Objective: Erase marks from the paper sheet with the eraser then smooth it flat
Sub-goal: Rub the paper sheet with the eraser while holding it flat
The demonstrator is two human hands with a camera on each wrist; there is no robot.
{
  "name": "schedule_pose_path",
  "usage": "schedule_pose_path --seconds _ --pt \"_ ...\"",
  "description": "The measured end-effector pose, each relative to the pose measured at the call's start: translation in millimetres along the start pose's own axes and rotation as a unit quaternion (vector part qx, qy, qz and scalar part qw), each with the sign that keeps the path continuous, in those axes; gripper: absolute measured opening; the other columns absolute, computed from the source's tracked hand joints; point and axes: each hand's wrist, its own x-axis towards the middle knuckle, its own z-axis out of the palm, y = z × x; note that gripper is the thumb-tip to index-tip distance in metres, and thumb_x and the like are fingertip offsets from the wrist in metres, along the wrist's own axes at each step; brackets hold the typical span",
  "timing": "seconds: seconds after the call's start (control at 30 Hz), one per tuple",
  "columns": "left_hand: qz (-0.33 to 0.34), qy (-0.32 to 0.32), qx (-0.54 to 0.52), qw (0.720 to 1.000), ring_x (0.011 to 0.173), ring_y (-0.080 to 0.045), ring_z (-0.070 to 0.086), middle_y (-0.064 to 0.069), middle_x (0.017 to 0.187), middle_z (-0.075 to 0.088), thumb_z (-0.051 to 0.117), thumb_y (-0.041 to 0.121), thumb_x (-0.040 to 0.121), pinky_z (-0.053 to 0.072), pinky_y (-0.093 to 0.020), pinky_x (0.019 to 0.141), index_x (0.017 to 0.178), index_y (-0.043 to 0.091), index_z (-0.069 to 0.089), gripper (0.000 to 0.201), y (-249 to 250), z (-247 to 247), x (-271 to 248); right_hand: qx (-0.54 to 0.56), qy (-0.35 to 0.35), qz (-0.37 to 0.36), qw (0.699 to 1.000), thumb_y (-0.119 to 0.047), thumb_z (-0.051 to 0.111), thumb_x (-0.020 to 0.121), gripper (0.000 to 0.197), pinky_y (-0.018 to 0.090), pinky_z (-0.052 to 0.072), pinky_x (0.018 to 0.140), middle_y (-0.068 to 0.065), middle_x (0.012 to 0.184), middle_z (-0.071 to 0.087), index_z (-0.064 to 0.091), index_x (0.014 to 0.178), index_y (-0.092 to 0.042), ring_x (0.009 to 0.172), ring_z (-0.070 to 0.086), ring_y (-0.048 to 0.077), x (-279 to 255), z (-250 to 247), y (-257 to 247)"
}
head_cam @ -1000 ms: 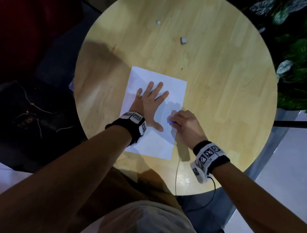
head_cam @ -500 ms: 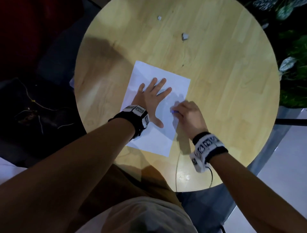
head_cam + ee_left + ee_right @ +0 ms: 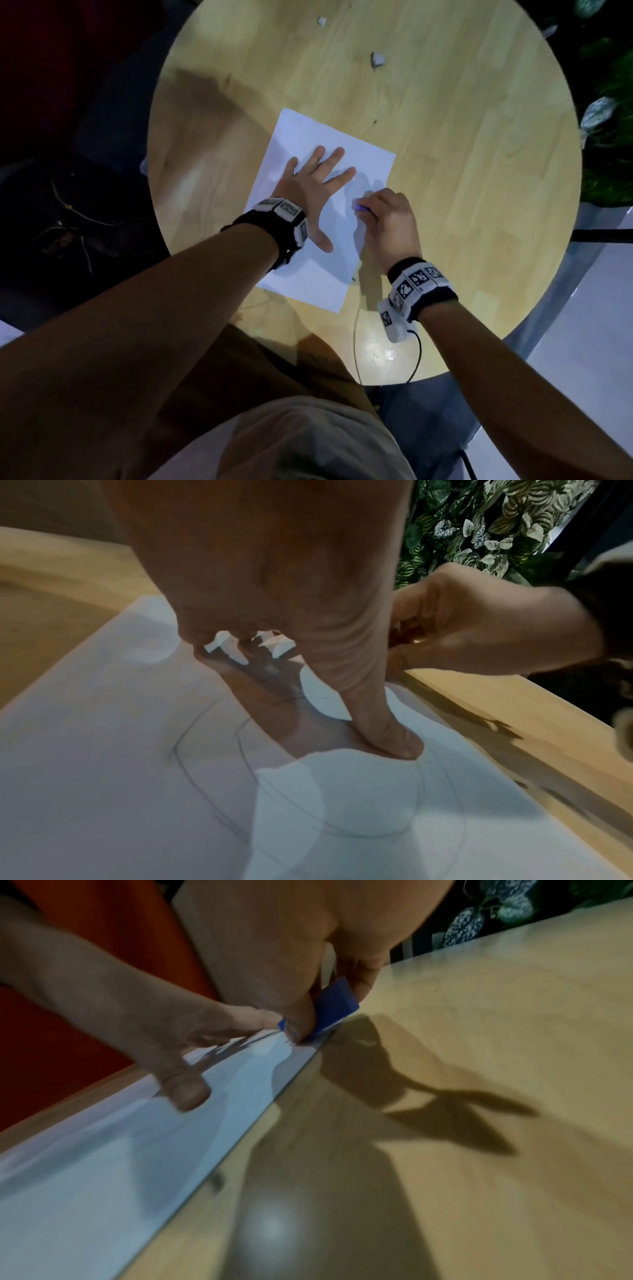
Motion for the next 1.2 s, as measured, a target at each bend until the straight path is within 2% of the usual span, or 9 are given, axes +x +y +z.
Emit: schedule_pose_path --seconds 0.17,0.4,0.6,0.77,0.87,0.93,1.0,1.1,1.2 --pt "-0.005 0.028 -0.002 1.000 0.151 -0.028 -0.016 0.000 0.164 -0.021 0.077 0.082 0.045 0.003 -0.060 0.117 0.158 0.034 -0.007 0.149 -1 3 -2 0.009 -0.025 -0.032 0.999 0.008 0.066 0.077 0.020 0.030 0.044 0.075 0.008 0.087 0.065 0.071 0.090 -0.006 0.079 0.054 0.029 -48 -4 -7" --pt "0.028 -0.020 0.039 0.999 0.150 -0.026 -0.022 0.003 0.162 -0.027 0.083 0.075 0.048 0.002 -0.059 0.119 0.156 0.036 -0.012 0.149 -7 -10 4 0.009 -0.001 -0.030 1.000 -0.005 0.064 0.086 0.013 0.034 0.045 0.076 0.009 0.090 0.064 0.072 0.097 -0.006 0.082 0.055 0.031 26 -1 3" --pt "0.051 -0.034 0.080 0.995 0.151 -0.026 -0.019 0.001 0.162 -0.028 0.087 0.069 0.043 0.002 -0.056 0.120 0.156 0.036 -0.013 0.154 -9 -15 8 0.033 -0.073 -0.083 0.993 -0.001 0.068 0.084 0.013 0.028 0.044 0.075 0.006 0.086 0.062 0.073 0.093 -0.009 0.082 0.053 0.023 -42 -2 -12" --pt "0.091 -0.051 0.146 0.984 0.151 -0.028 -0.016 -0.006 0.163 -0.023 0.084 0.030 0.072 0.006 -0.051 0.120 0.158 0.034 -0.001 0.122 -2 -32 -5 0.071 -0.063 -0.065 0.993 -0.008 0.063 0.086 0.013 0.026 0.041 0.082 0.007 0.096 0.061 0.070 0.098 -0.009 0.091 0.052 0.023 -3 -5 -13" --pt "0.037 0.001 -0.022 0.999 0.153 -0.025 -0.003 -0.001 0.166 -0.011 0.075 0.009 0.077 0.024 -0.044 0.119 0.153 0.041 0.028 0.095 -22 -22 -25 0.065 -0.050 0.012 0.997 -0.012 0.063 0.089 0.017 0.020 0.034 0.095 0.008 0.117 0.059 0.069 0.104 -0.009 0.112 0.048 0.025 17 5 -10" --pt "-0.021 0.103 -0.158 0.982 0.152 -0.024 0.010 0.000 0.167 0.003 0.069 0.015 0.083 0.032 -0.045 0.115 0.148 0.032 0.043 0.073 -33 -5 -33 0.050 -0.058 0.038 0.996 -0.016 0.060 0.091 0.019 0.020 0.035 0.093 0.007 0.120 0.060 0.067 0.107 -0.011 0.112 0.049 0.025 15 12 -11" --pt "-0.071 0.150 -0.166 0.972 0.152 -0.028 0.007 -0.006 0.166 0.003 0.071 0.041 0.085 0.026 -0.049 0.117 0.154 0.023 0.032 0.082 -35 7 -36 0.044 -0.039 0.042 0.997 -0.018 0.058 0.091 0.016 0.026 0.042 0.084 0.005 0.109 0.063 0.064 0.105 -0.013 0.100 0.054 0.026 6 16 -18" --pt "-0.103 0.125 -0.102 0.981 0.152 -0.031 -0.005 -0.007 0.166 -0.014 0.069 0.073 0.072 0.016 -0.053 0.117 0.159 0.023 0.005 0.119 -38 14 -35 0.047 -0.033 0.046 0.997 -0.019 0.058 0.091 0.013 0.032 0.046 0.076 0.003 0.100 0.063 0.063 0.102 -0.014 0.091 0.056 0.024 -4 19 -27" --pt "-0.099 0.096 -0.103 0.985 0.152 -0.026 -0.013 -0.002 0.164 -0.022 0.074 0.073 0.066 0.009 -0.052 0.119 0.159 0.030 -0.002 0.128 -49 7 -30 0.072 -0.054 0.032 0.995 -0.013 0.063 0.088 0.011 0.025 0.044 0.076 0.000 0.096 0.062 0.067 0.098 -0.014 0.089 0.057 0.020 -2 18 -31"
